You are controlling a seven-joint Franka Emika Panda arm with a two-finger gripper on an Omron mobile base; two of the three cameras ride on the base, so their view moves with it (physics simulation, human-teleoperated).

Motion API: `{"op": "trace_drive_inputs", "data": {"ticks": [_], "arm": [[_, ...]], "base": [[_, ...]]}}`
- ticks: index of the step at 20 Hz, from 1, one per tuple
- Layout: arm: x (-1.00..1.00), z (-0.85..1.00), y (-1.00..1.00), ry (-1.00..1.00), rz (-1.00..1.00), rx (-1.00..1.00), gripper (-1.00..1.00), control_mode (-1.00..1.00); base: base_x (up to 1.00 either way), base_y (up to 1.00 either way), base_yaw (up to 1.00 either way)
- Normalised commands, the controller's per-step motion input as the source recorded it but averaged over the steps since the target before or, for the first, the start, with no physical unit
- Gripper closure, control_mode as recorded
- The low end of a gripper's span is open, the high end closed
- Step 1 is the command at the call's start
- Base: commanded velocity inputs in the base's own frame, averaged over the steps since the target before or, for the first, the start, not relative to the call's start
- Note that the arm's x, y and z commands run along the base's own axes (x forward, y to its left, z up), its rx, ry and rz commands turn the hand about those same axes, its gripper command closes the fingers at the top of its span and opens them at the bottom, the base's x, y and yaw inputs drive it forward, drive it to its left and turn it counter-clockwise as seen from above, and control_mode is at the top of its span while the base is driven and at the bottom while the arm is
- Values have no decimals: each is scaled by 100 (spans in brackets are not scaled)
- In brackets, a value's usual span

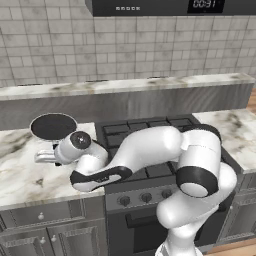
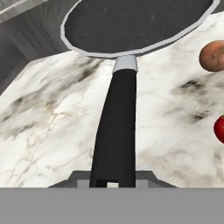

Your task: Place the pan on the front right burner on the stove. Then place the tomato and the onion in the pan and turn on the front right burner.

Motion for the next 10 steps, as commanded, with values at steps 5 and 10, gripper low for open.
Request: {"op": "trace_drive_inputs", "data": {"ticks": [5,10], "arm": [[0,51,-38,2,0,3,100,-100],[15,51,-32,11,0,0,100,-100]], "base": [[0,0,0],[0,0,0]]}}
